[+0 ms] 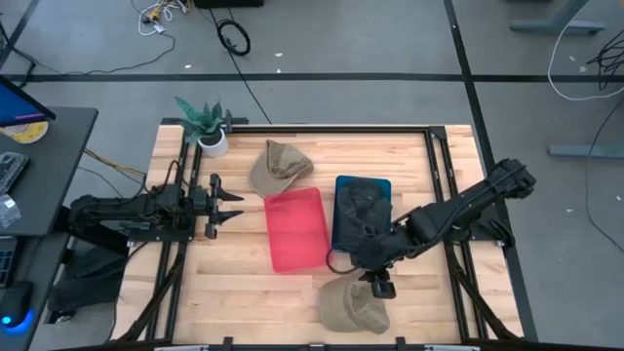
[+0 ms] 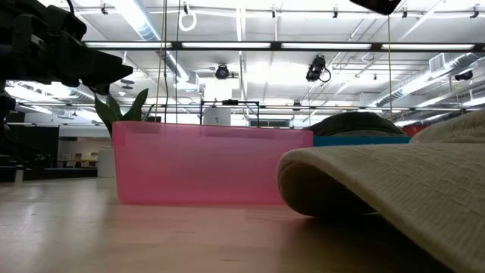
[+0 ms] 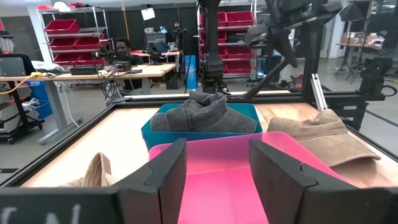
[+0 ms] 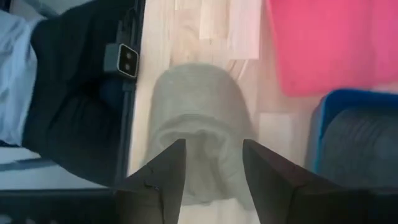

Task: Pick & Place hat
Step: Put the bottom brown cap into the red bin

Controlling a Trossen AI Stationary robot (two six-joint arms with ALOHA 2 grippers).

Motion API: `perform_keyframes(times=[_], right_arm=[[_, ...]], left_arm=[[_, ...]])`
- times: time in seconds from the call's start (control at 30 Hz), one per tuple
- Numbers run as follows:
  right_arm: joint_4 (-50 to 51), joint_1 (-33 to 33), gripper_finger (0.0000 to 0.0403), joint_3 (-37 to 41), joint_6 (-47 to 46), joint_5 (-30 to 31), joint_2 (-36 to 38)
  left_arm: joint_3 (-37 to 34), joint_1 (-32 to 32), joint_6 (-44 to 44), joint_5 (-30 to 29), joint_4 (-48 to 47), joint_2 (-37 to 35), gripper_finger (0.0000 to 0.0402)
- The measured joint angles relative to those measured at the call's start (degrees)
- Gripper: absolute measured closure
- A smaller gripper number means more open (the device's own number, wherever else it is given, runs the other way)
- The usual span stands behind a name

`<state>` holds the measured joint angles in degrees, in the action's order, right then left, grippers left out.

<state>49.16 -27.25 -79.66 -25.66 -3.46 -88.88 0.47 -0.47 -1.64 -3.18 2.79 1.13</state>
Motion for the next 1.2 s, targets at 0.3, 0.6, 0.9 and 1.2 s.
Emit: perform_keyframes(times=[0.3, 0.6, 0.9, 1.2], right_arm=[[1.3, -3.7, 0.024, -2.1, -13.9, 0.1, -0.5], [-5.5, -10.9, 0.024, -2.1, -27.1, 6.5, -1.2], [-19.4, -13.7, 0.024, -2.1, -36.5, 6.5, -8.2], [-29.8, -14.2, 0.024, -10.5, -36.2, 6.0, -16.5]], left_arm=[[0.0, 0.0, 0.0, 0.0, 0.0, 0.0, 0.0225], [0.0, 0.0, 0.0, 0.0, 0.0, 0.0, 0.0225], [0.0, 0.0, 0.0, 0.0, 0.0, 0.0, 0.0225], [0.0, 0.0, 0.0, 0.0, 0.0, 0.0, 0.0225]])
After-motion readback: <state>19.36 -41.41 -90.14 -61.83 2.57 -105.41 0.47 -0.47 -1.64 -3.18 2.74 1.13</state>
